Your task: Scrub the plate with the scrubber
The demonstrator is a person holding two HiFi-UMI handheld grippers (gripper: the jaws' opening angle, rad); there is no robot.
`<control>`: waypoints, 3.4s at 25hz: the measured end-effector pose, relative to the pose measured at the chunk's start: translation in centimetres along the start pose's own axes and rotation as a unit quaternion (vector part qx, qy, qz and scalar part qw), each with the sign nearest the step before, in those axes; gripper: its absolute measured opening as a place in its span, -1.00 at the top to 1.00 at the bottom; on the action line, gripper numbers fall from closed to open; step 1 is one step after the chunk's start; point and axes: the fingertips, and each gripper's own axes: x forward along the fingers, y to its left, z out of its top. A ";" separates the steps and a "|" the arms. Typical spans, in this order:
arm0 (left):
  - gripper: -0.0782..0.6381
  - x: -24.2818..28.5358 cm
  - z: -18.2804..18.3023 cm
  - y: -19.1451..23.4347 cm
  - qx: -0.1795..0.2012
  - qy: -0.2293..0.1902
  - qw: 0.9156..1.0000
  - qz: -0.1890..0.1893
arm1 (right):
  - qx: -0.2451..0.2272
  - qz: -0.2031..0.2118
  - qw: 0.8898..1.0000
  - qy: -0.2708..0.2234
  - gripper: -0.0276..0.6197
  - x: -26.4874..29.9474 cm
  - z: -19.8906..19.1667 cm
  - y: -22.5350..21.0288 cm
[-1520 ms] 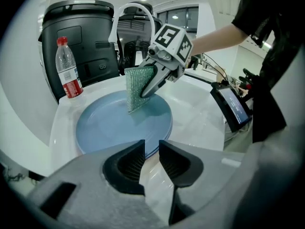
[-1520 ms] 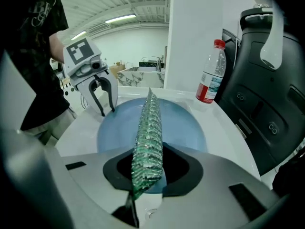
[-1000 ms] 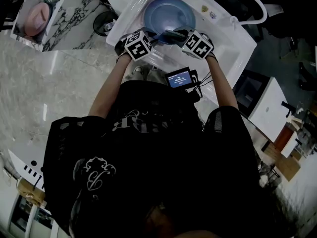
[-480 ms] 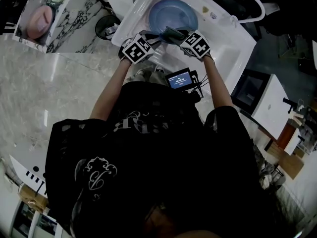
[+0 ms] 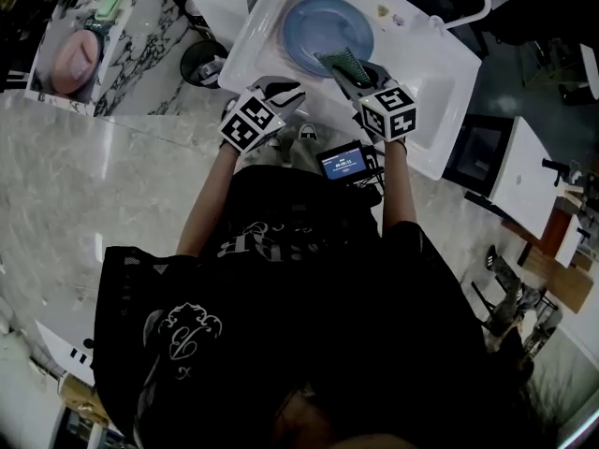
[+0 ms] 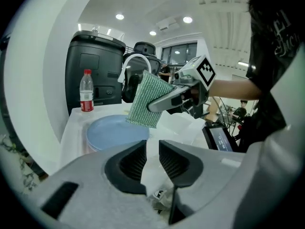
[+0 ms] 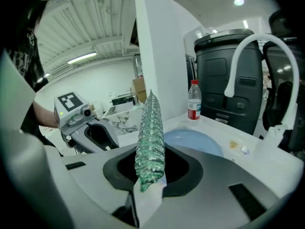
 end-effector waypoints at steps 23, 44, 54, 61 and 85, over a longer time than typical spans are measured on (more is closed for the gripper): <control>0.53 -1.7 8.0 -10.9 0.040 -0.093 0.995 0.019 | 0.079 -0.042 0.995 -0.044 0.64 -14.0 -6.7 6.2; 0.53 -4.8 5.3 -26.8 -0.006 -0.095 0.986 0.135 | 0.040 0.044 0.995 -0.075 0.64 -24.9 -13.4 14.0; 0.53 -6.6 4.6 -28.6 -0.025 -0.108 0.983 0.145 | 0.020 0.063 0.995 -0.078 0.64 -25.0 -12.9 16.4; 0.53 -8.2 2.7 -28.6 -0.024 -0.093 0.986 0.135 | 0.026 0.063 0.995 -0.072 0.64 -23.7 -12.5 18.6; 0.53 -15.2 -0.2 -28.1 -0.006 -0.117 0.989 0.085 | 0.025 0.020 0.998 -0.060 0.64 -21.6 -11.3 26.2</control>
